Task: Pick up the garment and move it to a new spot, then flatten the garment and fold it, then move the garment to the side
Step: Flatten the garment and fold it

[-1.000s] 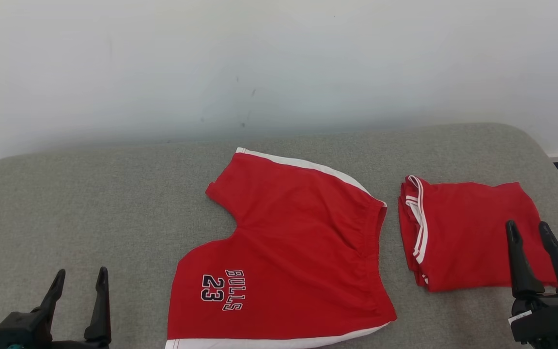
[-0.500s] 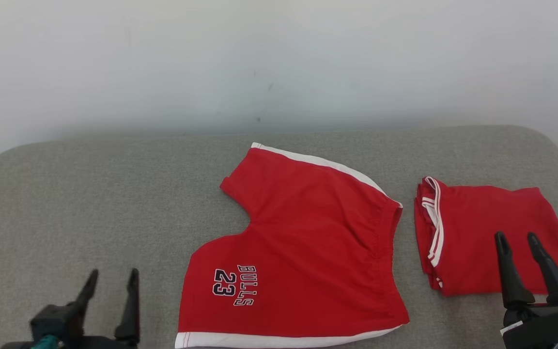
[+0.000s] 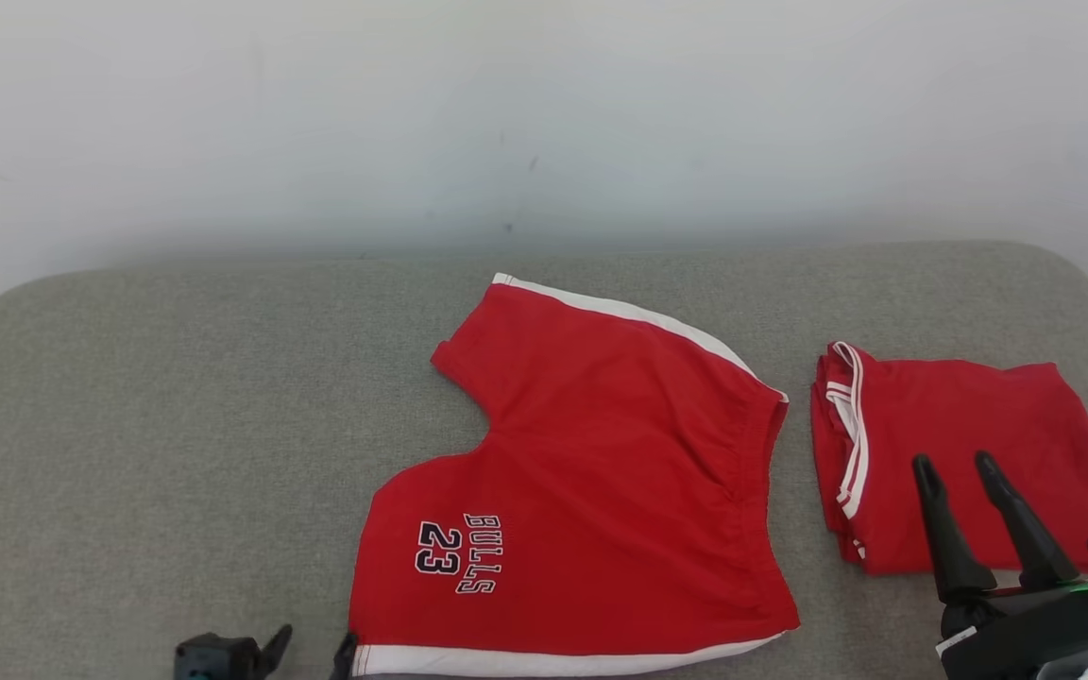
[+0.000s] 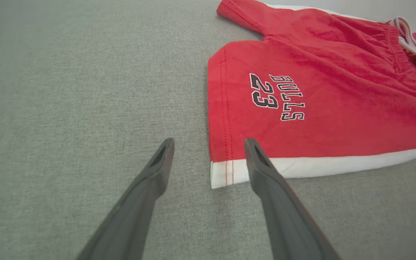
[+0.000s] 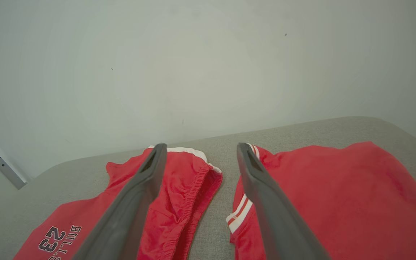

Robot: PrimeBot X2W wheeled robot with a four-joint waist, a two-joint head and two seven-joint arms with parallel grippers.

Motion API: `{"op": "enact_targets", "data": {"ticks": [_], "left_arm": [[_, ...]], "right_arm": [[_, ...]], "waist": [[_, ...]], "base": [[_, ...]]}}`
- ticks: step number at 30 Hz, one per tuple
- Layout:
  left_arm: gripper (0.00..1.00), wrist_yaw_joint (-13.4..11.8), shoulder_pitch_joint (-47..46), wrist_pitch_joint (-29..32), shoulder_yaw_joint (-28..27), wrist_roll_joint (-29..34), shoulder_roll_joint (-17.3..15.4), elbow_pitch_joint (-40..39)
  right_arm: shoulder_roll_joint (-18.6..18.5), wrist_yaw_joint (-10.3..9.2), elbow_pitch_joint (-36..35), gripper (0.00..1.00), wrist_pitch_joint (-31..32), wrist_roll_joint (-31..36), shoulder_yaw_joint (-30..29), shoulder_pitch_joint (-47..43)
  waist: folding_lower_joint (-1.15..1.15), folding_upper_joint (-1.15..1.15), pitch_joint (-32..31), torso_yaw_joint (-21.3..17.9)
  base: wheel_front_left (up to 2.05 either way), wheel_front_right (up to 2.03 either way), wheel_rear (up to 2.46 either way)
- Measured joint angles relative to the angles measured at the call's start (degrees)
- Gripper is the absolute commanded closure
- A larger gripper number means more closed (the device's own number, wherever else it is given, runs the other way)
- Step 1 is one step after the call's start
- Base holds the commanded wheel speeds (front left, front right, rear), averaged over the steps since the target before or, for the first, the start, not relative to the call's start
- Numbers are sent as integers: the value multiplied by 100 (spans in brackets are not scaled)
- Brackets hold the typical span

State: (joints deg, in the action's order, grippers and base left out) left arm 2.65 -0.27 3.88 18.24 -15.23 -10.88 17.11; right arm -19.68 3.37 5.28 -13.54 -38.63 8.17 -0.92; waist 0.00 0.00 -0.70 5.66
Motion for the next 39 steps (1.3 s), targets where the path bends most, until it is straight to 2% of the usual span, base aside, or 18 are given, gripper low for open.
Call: {"op": "enact_targets", "data": {"ticks": [6,12,17,18,19,20,21,22,27,34,39], "left_arm": [[0,147,-138,209,162,-53,134,428],[0,146,-267,323,205,-34,144,823],[0,199,-507,366,254,-79,285,1024],[10,199,-544,376,265,-79,311,1074],[51,199,-581,401,285,-71,320,1134],[58,199,-612,414,290,-67,322,1185],[86,197,-637,414,271,-71,330,1248],[100,191,-655,414,269,-65,327,1292],[100,90,-719,412,244,-13,348,1434],[100,99,-772,342,249,-34,407,1561],[100,99,-824,256,285,-45,464,1594]], "right_arm": [[-5,18,55,0,44,2,33,41],[-9,52,97,0,77,52,110,122],[-11,67,97,0,96,85,145,134],[-14,67,97,0,96,86,146,132],[-18,67,97,0,98,86,154,131],[-22,67,99,0,100,88,163,132],[-24,68,110,0,101,94,171,136],[-27,68,109,0,102,96,178,136],[-47,73,98,0,146,133,214,143],[-47,78,79,0,170,138,310,157],[18,169,304,0,715,121,835,107]], "waist": [[0,0,21,-94],[0,0,36,-185],[0,0,70,-219],[0,0,82,-216],[0,0,93,-213],[0,0,104,-210],[0,0,111,-205],[0,0,117,-202],[0,0,145,-187],[0,0,169,-119],[0,0,195,-66]], "base": [[0,0,0],[0,0,0],[0,0,0],[0,0,0],[0,0,0],[0,0,0],[0,0,0],[0,0,0],[0,0,0],[0,0,0],[0,0,0]]}}
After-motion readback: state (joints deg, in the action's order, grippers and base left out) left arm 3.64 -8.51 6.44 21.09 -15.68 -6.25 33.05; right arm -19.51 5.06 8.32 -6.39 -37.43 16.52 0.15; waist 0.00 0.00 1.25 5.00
